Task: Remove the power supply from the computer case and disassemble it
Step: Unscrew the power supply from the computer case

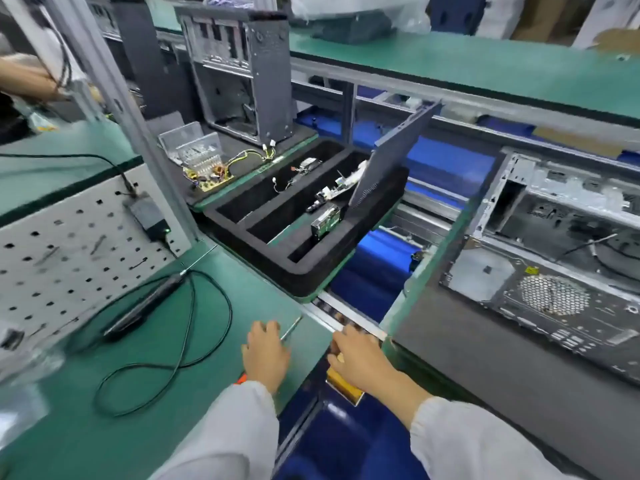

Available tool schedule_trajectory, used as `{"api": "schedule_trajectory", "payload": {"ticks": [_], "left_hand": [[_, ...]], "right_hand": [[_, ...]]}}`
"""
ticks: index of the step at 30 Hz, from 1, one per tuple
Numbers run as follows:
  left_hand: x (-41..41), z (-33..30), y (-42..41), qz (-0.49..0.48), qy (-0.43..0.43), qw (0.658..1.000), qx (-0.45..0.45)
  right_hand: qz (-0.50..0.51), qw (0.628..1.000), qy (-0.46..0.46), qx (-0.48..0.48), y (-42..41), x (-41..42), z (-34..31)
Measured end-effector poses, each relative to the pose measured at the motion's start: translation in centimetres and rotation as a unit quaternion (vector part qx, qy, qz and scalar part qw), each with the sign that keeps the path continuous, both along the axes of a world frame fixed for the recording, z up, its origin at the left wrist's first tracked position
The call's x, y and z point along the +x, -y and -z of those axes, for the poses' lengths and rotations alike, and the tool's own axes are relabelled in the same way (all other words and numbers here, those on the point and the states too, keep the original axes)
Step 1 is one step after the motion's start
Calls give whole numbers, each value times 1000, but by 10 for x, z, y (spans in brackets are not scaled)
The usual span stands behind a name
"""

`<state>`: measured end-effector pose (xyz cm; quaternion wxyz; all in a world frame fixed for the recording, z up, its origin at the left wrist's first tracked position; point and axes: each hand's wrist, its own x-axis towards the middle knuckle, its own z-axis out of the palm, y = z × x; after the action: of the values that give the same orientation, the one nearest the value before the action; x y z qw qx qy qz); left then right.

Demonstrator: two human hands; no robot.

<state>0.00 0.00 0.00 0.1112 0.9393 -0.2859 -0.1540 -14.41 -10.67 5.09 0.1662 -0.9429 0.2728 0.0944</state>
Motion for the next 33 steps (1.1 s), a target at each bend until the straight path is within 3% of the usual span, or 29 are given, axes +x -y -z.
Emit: {"api": "schedule_trajectory", "payload": {"ticks": [3,8,11,14,16,19,20,22,27,33], "left_hand": [[17,11,-13,-8,31,995,98],[28,24,-20,36,-39,989,139],[25,2,-5,20,-157,987,43],[0,-40,31,13,-341,932,-125],[-22,-66,57,44,-398,898,-184],[-59,-99,92,122,-394,884,-220],[-71,-109,101,139,-401,875,-232],[-94,-128,120,196,-388,868,-240],[-154,-166,174,357,-358,832,-228],[-211,-202,258,336,-292,842,-304]], "right_hand": [[11,1000,2,8,-8,14,3],[51,997,12,54,-10,18,8],[108,991,35,76,-11,14,8],[183,972,74,130,-8,6,-2],[268,919,133,257,-2,-3,-20],[395,743,276,465,15,-32,-62],[405,718,297,482,23,-47,-75],[394,721,313,477,37,-80,-99],[405,791,314,334,76,-156,-132],[439,810,328,207,149,-253,-148]]}}
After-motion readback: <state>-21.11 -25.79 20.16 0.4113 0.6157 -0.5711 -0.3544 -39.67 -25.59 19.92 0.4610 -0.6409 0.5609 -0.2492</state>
